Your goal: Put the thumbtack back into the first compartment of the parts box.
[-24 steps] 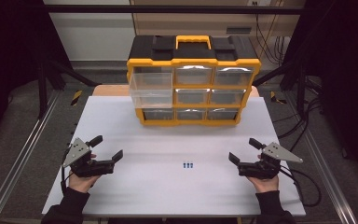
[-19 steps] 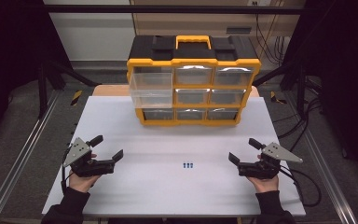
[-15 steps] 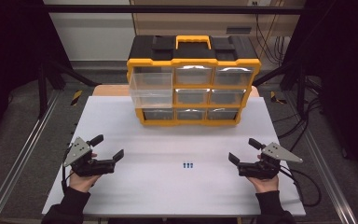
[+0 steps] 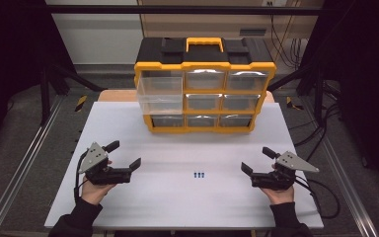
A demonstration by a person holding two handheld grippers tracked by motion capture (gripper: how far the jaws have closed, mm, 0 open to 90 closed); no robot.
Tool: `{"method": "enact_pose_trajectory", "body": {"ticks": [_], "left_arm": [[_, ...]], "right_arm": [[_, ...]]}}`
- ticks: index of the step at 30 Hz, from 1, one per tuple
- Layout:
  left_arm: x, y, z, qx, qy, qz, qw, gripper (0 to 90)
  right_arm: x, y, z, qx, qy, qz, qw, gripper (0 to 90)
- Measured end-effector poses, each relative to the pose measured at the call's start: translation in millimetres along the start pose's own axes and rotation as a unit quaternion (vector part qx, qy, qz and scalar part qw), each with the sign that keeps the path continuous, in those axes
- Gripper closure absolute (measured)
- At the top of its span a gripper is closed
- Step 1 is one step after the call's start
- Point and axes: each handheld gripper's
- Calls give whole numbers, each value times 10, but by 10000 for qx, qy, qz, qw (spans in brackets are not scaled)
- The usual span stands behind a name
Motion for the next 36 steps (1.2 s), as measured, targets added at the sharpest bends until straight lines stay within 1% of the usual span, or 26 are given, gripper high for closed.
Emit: {"method": "enact_pose_trajectory", "body": {"ticks": [1, 2, 4, 5, 6, 7, 8, 9, 10, 11, 16, 17, 18, 19, 22, 25, 26, 28, 29, 30, 31, 32, 34, 36], "left_arm": [[-10, -23, -16, 22, -9, 17, 10000, 25], [-21, -49, -32, 33, -11, 28, 10000, 25], [-47, -103, -63, 73, -20, 35, 10000, 25], [-60, -132, -82, 94, -25, 42, 9999, 25], [-72, -162, -101, 118, -47, 54, 9999, 25], [-83, -193, -120, 149, -74, 71, 9998, 25], [-93, -225, -139, 167, -104, 92, 9998, 25], [-104, -260, -156, 190, -121, 121, 9997, 25], [-115, -295, -172, 218, -134, 131, 9996, 25], [-125, -328, -185, 237, -150, 146, 9995, 25], [-170, -512, -271, 353, -104, 163, 9992, 26], [-177, -545, -289, 378, -112, 198, 9990, 26], [-178, -587, -309, 397, -93, 175, 9990, 26], [-182, -625, -330, 410, -76, 211, 9989, 26], [-183, -736, -381, 461, -90, 292, 9985, 26], [-172, -842, -424, 510, -33, 357, 9981, 27], [-166, -875, -434, 501, -43, 388, 9980, 27], [-153, -934, -456, 523, -13, 481, 9975, 29], [-143, -964, -467, 525, -20, 501, 9974, 29], [-135, -989, -478, 517, -3, 553, 9971, 30], [-124, -1014, -486, 532, 14, 591, 9968, 30], [-113, -1038, -492, 538, 20, 626, 9966, 30], [-90, -1085, -507, 535, 32, 713, 9960, 31], [-71, -1129, -521, 540, 41, 773, 9955, 30]], "right_arm": [[-8, 14, 8, -15, -94, 35, 9999, 7], [-14, 6, 18, 26, -177, -38, 9998, 7], [-15, 10, 12, 29, -152, -37, 9999, 7], [-17, 14, 19, 14, -206, -17, 9998, 7], [-15, 10, 14, 28, -170, -33, 9998, 7], [-17, 14, 18, 12, -207, -14, 9998, 7], [-14, 7, 12, 37, -152, -38, 9999, 7], [-14, 7, 13, 34, -149, -26, 9999, 7], [-16, 8, 22, 6, -210, -22, 9998, 7], [-15, 10, 18, 21, -180, 8, 9998, 7], [-14, 7, 12, 28, -144, -21, 9999, 7], [-13, 7, 14, 31, -158, -33, 9999, 7], [-13, 7, 14, 33, -157, -30, 9999, 7], [-13, 8, 14, 26, -157, -20, 9999, 7], [-13, 10, 15, 24, -155, -25, 9999, 7], [-13, 13, 14, 34, -148, -16, 9999, 7], [-13, 13, 14, 33, -156, -17, 9999, 7], [-12, 10, 14, 30, -139, -18, 9999, 7], [-13, 10, 23, 5, -203, -24, 9998, 7], [-1, 8, -9, 12, 49, -36, 10000, 7], [-3, 11, -2, 1, -9, -9, 10000, 7], [-2, 7, -6, 10, 25, -39, 10000, 7], [-4, 11, -4, 14, 0, -31, 10000, 7], [-9, 20, 7, 17, -87, 15, 10000, 7]]}}
Point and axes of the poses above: each handheld gripper's, and its own axes: y roughly backward along the jaws, x roughly out of its underside, z roughly to its left, and after that the axes turned 12 degrees about x, right-handed
